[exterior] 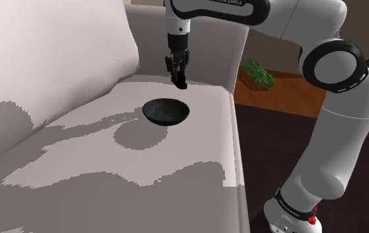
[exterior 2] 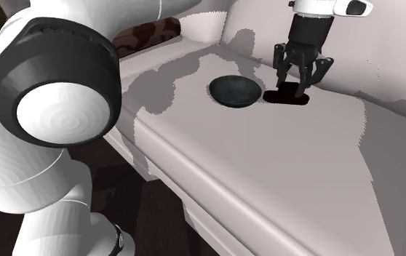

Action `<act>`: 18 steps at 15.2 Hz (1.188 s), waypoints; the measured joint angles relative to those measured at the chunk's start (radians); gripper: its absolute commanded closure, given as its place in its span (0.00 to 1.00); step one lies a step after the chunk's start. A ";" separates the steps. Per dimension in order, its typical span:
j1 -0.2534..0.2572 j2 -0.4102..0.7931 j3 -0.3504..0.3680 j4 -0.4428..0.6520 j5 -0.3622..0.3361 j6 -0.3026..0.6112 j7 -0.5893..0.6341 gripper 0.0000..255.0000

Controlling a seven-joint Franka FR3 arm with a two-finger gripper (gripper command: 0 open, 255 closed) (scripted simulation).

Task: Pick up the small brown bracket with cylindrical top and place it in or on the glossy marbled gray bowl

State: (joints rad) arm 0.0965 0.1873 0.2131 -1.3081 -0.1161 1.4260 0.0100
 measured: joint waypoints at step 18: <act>0.162 -0.013 0.103 0.101 0.002 -0.136 0.249 1.00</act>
State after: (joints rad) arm 0.2582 0.1740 0.3156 -1.2067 -0.1137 1.2900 0.2587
